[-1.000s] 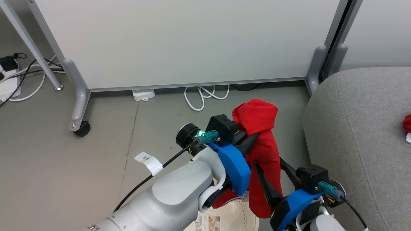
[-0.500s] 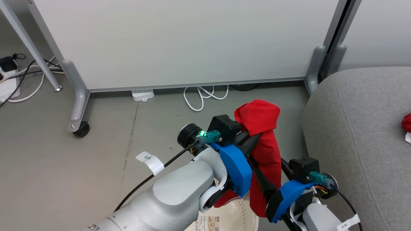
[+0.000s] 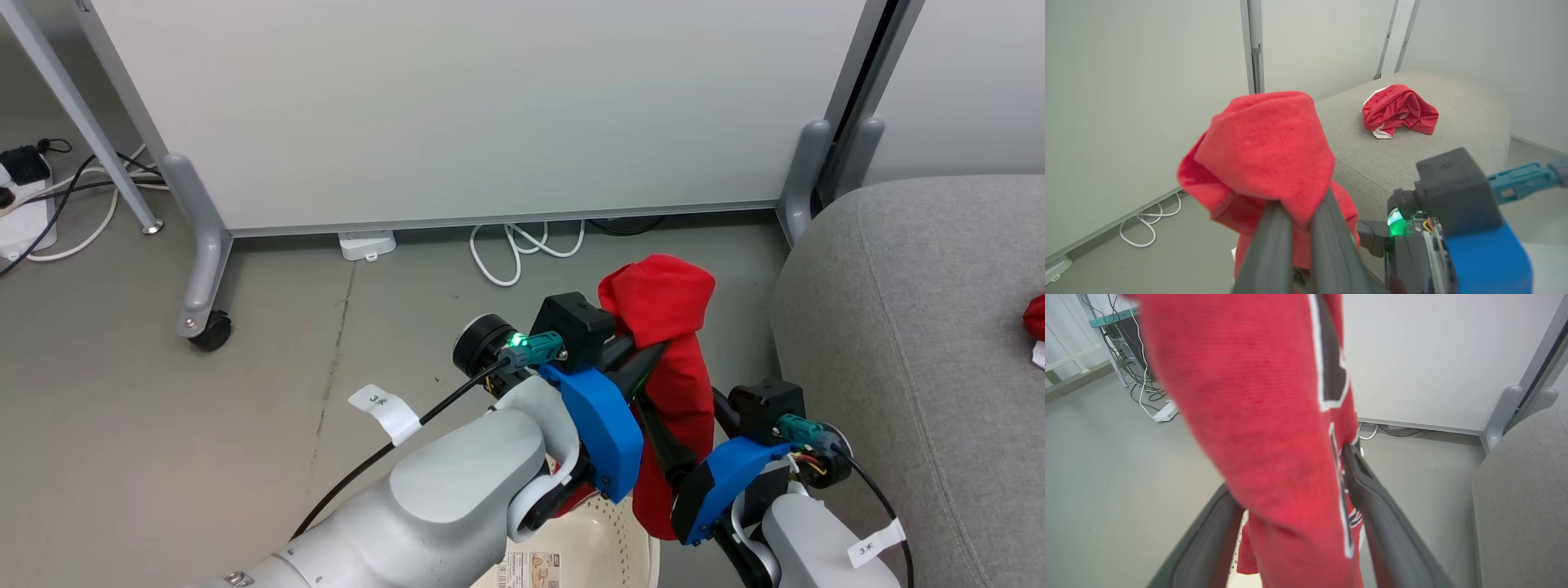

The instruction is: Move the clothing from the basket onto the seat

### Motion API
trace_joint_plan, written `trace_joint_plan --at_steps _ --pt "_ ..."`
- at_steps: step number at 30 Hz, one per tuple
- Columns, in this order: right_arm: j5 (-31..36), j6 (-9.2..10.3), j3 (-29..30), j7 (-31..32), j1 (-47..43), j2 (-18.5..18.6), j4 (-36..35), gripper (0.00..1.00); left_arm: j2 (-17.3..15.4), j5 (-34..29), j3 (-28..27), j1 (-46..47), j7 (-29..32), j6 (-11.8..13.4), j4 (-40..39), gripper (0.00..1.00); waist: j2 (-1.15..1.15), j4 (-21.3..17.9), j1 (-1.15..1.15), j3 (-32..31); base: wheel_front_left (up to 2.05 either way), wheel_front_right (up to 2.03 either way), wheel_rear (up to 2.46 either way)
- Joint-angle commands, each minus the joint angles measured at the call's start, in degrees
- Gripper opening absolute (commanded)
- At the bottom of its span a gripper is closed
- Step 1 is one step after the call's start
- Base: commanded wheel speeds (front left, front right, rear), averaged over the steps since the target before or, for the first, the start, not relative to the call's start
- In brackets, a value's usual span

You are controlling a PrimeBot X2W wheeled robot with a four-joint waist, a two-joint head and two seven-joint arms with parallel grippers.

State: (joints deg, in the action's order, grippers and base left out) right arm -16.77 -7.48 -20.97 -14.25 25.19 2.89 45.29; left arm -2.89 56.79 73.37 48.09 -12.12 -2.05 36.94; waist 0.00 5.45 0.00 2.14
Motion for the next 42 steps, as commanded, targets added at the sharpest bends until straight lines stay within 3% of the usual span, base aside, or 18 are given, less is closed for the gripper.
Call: trace_joint_plan --at_steps 1,9,11,13,16,17,18,42 --pt "-0.30 -0.03 -0.23 -0.46 1.07 -0.01 0.63 1.00 0.01 -0.36 0.14 0.04 0.11 -0.07 -0.17 0.00 0.00 0.07 0.00 -0.02 0.00 0.00 0.00" --pt "-1.81 -0.03 -1.45 -0.91 1.93 -0.02 1.59 1.00 0.01 -0.29 0.15 -0.26 0.19 -0.10 0.28 0.00 0.00 0.13 0.00 -0.37 0.00 0.00 0.00" --pt "-1.88 -0.03 -1.65 -0.95 2.06 -0.02 1.63 0.96 0.01 -0.28 0.15 -0.26 0.20 -0.11 0.35 0.00 0.00 0.09 0.00 -0.38 0.00 0.00 0.00" --pt "-1.96 -0.03 -1.97 -1.01 2.17 -0.02 1.65 0.51 0.01 -0.25 0.15 -0.27 0.22 -0.16 0.39 0.00 0.00 0.03 0.00 -0.42 0.00 0.00 0.00" --pt "-2.30 -0.03 -2.18 -1.02 2.31 -0.02 1.51 0.20 0.01 -0.27 0.15 -0.28 0.27 -0.17 0.47 0.00 0.00 -0.05 0.00 -0.42 0.00 0.00 0.00" --pt "-2.34 -0.03 -2.19 -1.01 2.30 -0.02 1.42 0.05 0.01 -0.30 0.15 -0.30 0.29 -0.17 0.48 0.00 0.00 -0.08 0.00 -0.41 0.00 0.00 0.00" --pt "-2.33 -0.03 -2.19 -1.01 2.30 -0.01 1.34 0.00 0.01 -0.33 0.15 -0.32 0.32 -0.17 0.50 0.00 0.00 -0.10 0.00 -0.39 0.00 0.00 0.00" --pt "-1.99 -0.03 -2.39 -1.04 1.61 -0.01 0.99 0.00 0.01 -0.55 0.16 -0.77 0.58 -0.02 0.82 0.00 0.00 -0.24 0.00 -0.54 0.00 0.00 0.00"
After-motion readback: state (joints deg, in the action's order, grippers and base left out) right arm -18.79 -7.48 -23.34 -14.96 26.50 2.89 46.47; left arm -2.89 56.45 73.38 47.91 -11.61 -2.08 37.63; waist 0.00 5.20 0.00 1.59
